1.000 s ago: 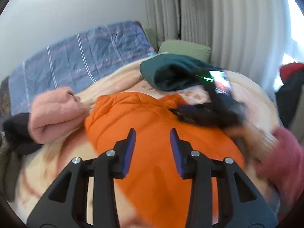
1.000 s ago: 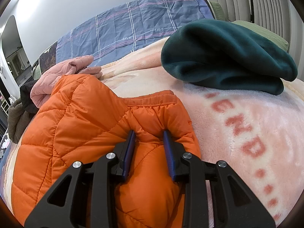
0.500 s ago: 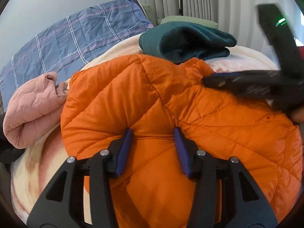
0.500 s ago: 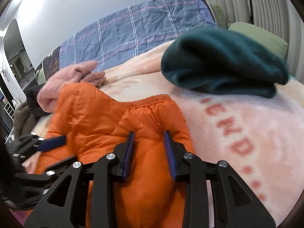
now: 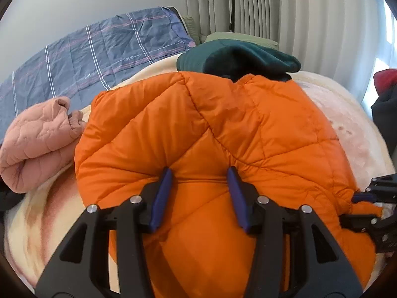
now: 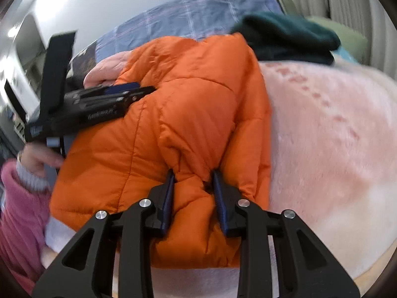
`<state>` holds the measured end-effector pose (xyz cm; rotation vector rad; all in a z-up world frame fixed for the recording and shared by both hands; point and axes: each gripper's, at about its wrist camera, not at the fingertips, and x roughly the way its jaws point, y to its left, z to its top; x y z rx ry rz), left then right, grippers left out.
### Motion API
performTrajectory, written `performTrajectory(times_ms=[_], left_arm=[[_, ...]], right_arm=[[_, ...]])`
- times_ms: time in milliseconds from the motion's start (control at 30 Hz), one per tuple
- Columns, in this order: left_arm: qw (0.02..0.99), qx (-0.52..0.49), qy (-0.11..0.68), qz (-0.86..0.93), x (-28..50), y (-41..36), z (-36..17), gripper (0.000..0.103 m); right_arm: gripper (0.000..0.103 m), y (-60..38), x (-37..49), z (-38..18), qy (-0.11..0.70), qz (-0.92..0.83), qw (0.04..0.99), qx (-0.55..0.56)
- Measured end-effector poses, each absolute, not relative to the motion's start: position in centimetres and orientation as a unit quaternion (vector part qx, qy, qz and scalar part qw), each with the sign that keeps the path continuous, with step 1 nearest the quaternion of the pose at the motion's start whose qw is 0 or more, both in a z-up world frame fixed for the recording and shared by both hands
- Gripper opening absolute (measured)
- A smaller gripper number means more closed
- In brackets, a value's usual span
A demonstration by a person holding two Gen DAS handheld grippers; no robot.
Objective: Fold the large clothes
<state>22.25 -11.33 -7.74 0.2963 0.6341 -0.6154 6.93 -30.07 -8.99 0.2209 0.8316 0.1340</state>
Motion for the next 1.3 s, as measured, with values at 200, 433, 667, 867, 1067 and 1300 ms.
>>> performTrajectory(times_ms=[200,433,667,867,1067,1300], left_arm=[[0.895,0.127,0.302,-0.302,22.3,-10.8,-8.0,0.048],[0.896,0.122,0.301,-0.305,22.2,-10.7,-8.0,0.048],[0.896,0.120,0.300,-0.305,22.3,-10.7,-8.0,0.048],[0.896,0.119,0.300,-0.305,22.3,-10.7,-8.0,0.048],[0.896,0.119,0.300,-0.305,22.3,-10.6,-8.0,0.048],[0.899,0.114,0.300,-0.299,22.6,-10.5,-7.9,0.048]], right_arm=[[0.060,-30.4,6.6,-4.4,0.368,0.062,0.925,0.073],[0.100,-33.9,10.9,-4.9,0.389,0.047,0.910,0.137],[0.101,-35.2,13.7,-7.0,0.422,0.062,0.882,0.200],[0.092,-34.3,11.8,-3.8,0.355,0.013,0.927,0.123],[0.036,-31.4,13.4,0.6,0.281,0.066,0.956,0.054],[0.025,-32.1,20.4,-9.2,0.369,0.044,0.925,0.082]])
